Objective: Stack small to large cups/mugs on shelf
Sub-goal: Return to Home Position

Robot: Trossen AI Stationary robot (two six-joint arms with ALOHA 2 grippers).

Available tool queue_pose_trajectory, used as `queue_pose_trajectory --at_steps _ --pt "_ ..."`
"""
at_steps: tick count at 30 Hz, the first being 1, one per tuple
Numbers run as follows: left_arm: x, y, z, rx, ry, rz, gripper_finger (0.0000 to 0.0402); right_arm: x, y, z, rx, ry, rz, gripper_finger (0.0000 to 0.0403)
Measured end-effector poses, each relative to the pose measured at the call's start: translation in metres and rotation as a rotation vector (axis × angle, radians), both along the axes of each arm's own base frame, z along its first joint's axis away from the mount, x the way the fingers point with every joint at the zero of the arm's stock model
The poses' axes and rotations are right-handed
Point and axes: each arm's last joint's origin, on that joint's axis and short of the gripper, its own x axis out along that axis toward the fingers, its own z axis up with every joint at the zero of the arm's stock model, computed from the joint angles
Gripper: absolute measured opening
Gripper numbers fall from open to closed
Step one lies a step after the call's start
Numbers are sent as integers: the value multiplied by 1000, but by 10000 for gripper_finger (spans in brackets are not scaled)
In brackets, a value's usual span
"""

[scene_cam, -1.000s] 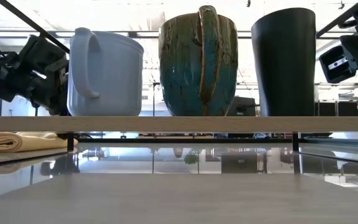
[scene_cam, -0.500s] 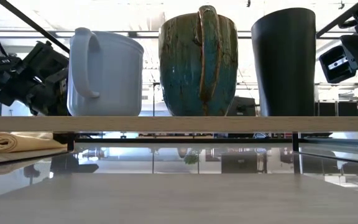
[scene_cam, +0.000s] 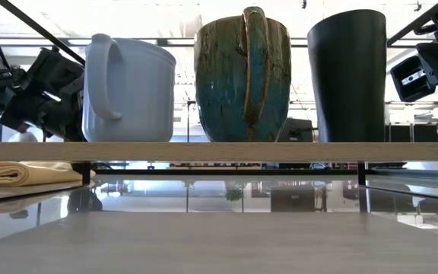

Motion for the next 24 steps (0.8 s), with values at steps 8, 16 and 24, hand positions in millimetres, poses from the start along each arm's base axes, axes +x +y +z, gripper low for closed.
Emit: queue_pose_trajectory --at_steps 8,16,24 --pt "0 0 -2 -2 10 -1 103 0 0 0 0 0 0 75" --pt "0 0 -3 -4 17 -1 103 0 0 0 0 0 0 84" --pt "0 0 -3 -3 16 -1 103 0 0 0 0 0 0 76"
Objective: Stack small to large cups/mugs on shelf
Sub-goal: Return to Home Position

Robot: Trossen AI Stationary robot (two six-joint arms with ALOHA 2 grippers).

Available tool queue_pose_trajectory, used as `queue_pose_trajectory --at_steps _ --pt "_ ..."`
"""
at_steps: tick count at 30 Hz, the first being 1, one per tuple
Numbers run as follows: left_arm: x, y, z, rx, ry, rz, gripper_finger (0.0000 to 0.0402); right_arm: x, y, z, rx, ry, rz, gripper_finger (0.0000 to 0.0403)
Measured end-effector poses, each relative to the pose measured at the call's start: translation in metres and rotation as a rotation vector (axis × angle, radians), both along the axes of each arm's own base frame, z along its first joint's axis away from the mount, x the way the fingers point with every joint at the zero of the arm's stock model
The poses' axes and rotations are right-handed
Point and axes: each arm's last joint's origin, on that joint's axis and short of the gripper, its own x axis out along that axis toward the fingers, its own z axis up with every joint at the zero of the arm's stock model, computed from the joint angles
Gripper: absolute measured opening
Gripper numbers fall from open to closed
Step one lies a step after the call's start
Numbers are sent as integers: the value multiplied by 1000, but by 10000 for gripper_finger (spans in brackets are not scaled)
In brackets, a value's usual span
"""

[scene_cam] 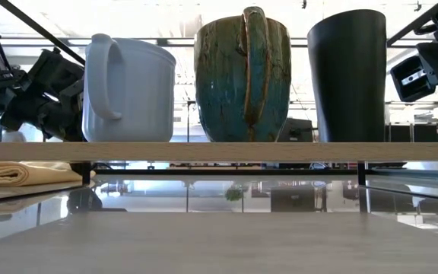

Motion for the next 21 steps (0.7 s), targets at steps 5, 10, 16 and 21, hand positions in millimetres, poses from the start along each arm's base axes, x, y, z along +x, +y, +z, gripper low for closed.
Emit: queue_pose_trajectory --at_steps 5,10,16,21 --pt "0 0 0 0 0 0 103 0 0 0 0 0 0 73" --pt "0 0 0 0 0 0 103 0 0 0 0 0 0 78" --pt "0 0 0 0 0 -1 103 0 0 0 0 0 0 84" --pt "0 0 0 0 0 -1 103 0 0 0 0 0 0 80"
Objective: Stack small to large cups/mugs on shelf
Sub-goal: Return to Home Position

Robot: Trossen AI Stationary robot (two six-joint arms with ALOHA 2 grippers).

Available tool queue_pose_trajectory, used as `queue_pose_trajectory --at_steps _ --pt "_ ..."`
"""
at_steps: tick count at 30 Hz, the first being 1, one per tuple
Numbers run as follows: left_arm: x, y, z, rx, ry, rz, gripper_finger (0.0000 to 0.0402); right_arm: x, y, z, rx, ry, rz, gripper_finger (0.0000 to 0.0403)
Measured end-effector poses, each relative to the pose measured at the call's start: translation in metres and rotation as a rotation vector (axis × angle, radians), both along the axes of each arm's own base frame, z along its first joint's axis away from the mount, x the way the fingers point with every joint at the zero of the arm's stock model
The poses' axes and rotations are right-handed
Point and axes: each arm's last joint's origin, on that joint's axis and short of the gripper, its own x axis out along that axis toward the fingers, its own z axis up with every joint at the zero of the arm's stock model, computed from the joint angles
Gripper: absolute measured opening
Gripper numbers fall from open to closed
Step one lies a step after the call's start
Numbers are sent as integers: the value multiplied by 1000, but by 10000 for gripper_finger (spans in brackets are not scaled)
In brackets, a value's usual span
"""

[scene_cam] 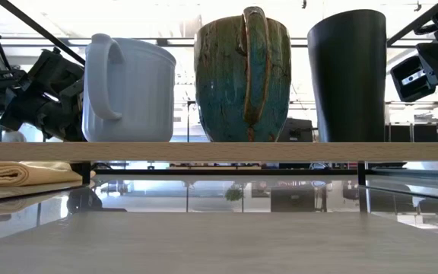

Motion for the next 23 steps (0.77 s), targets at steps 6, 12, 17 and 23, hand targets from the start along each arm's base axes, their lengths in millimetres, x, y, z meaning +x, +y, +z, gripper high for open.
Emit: queue_pose_trajectory --at_steps 6,12,17,23 --pt "0 0 0 0 0 0 103 0 0 0 0 0 0 73" --pt "0 0 0 0 0 0 103 0 0 0 0 0 0 77" --pt "0 0 0 0 0 0 103 0 0 0 0 0 0 83" --pt "0 0 0 0 0 1 103 0 0 0 0 0 0 80"
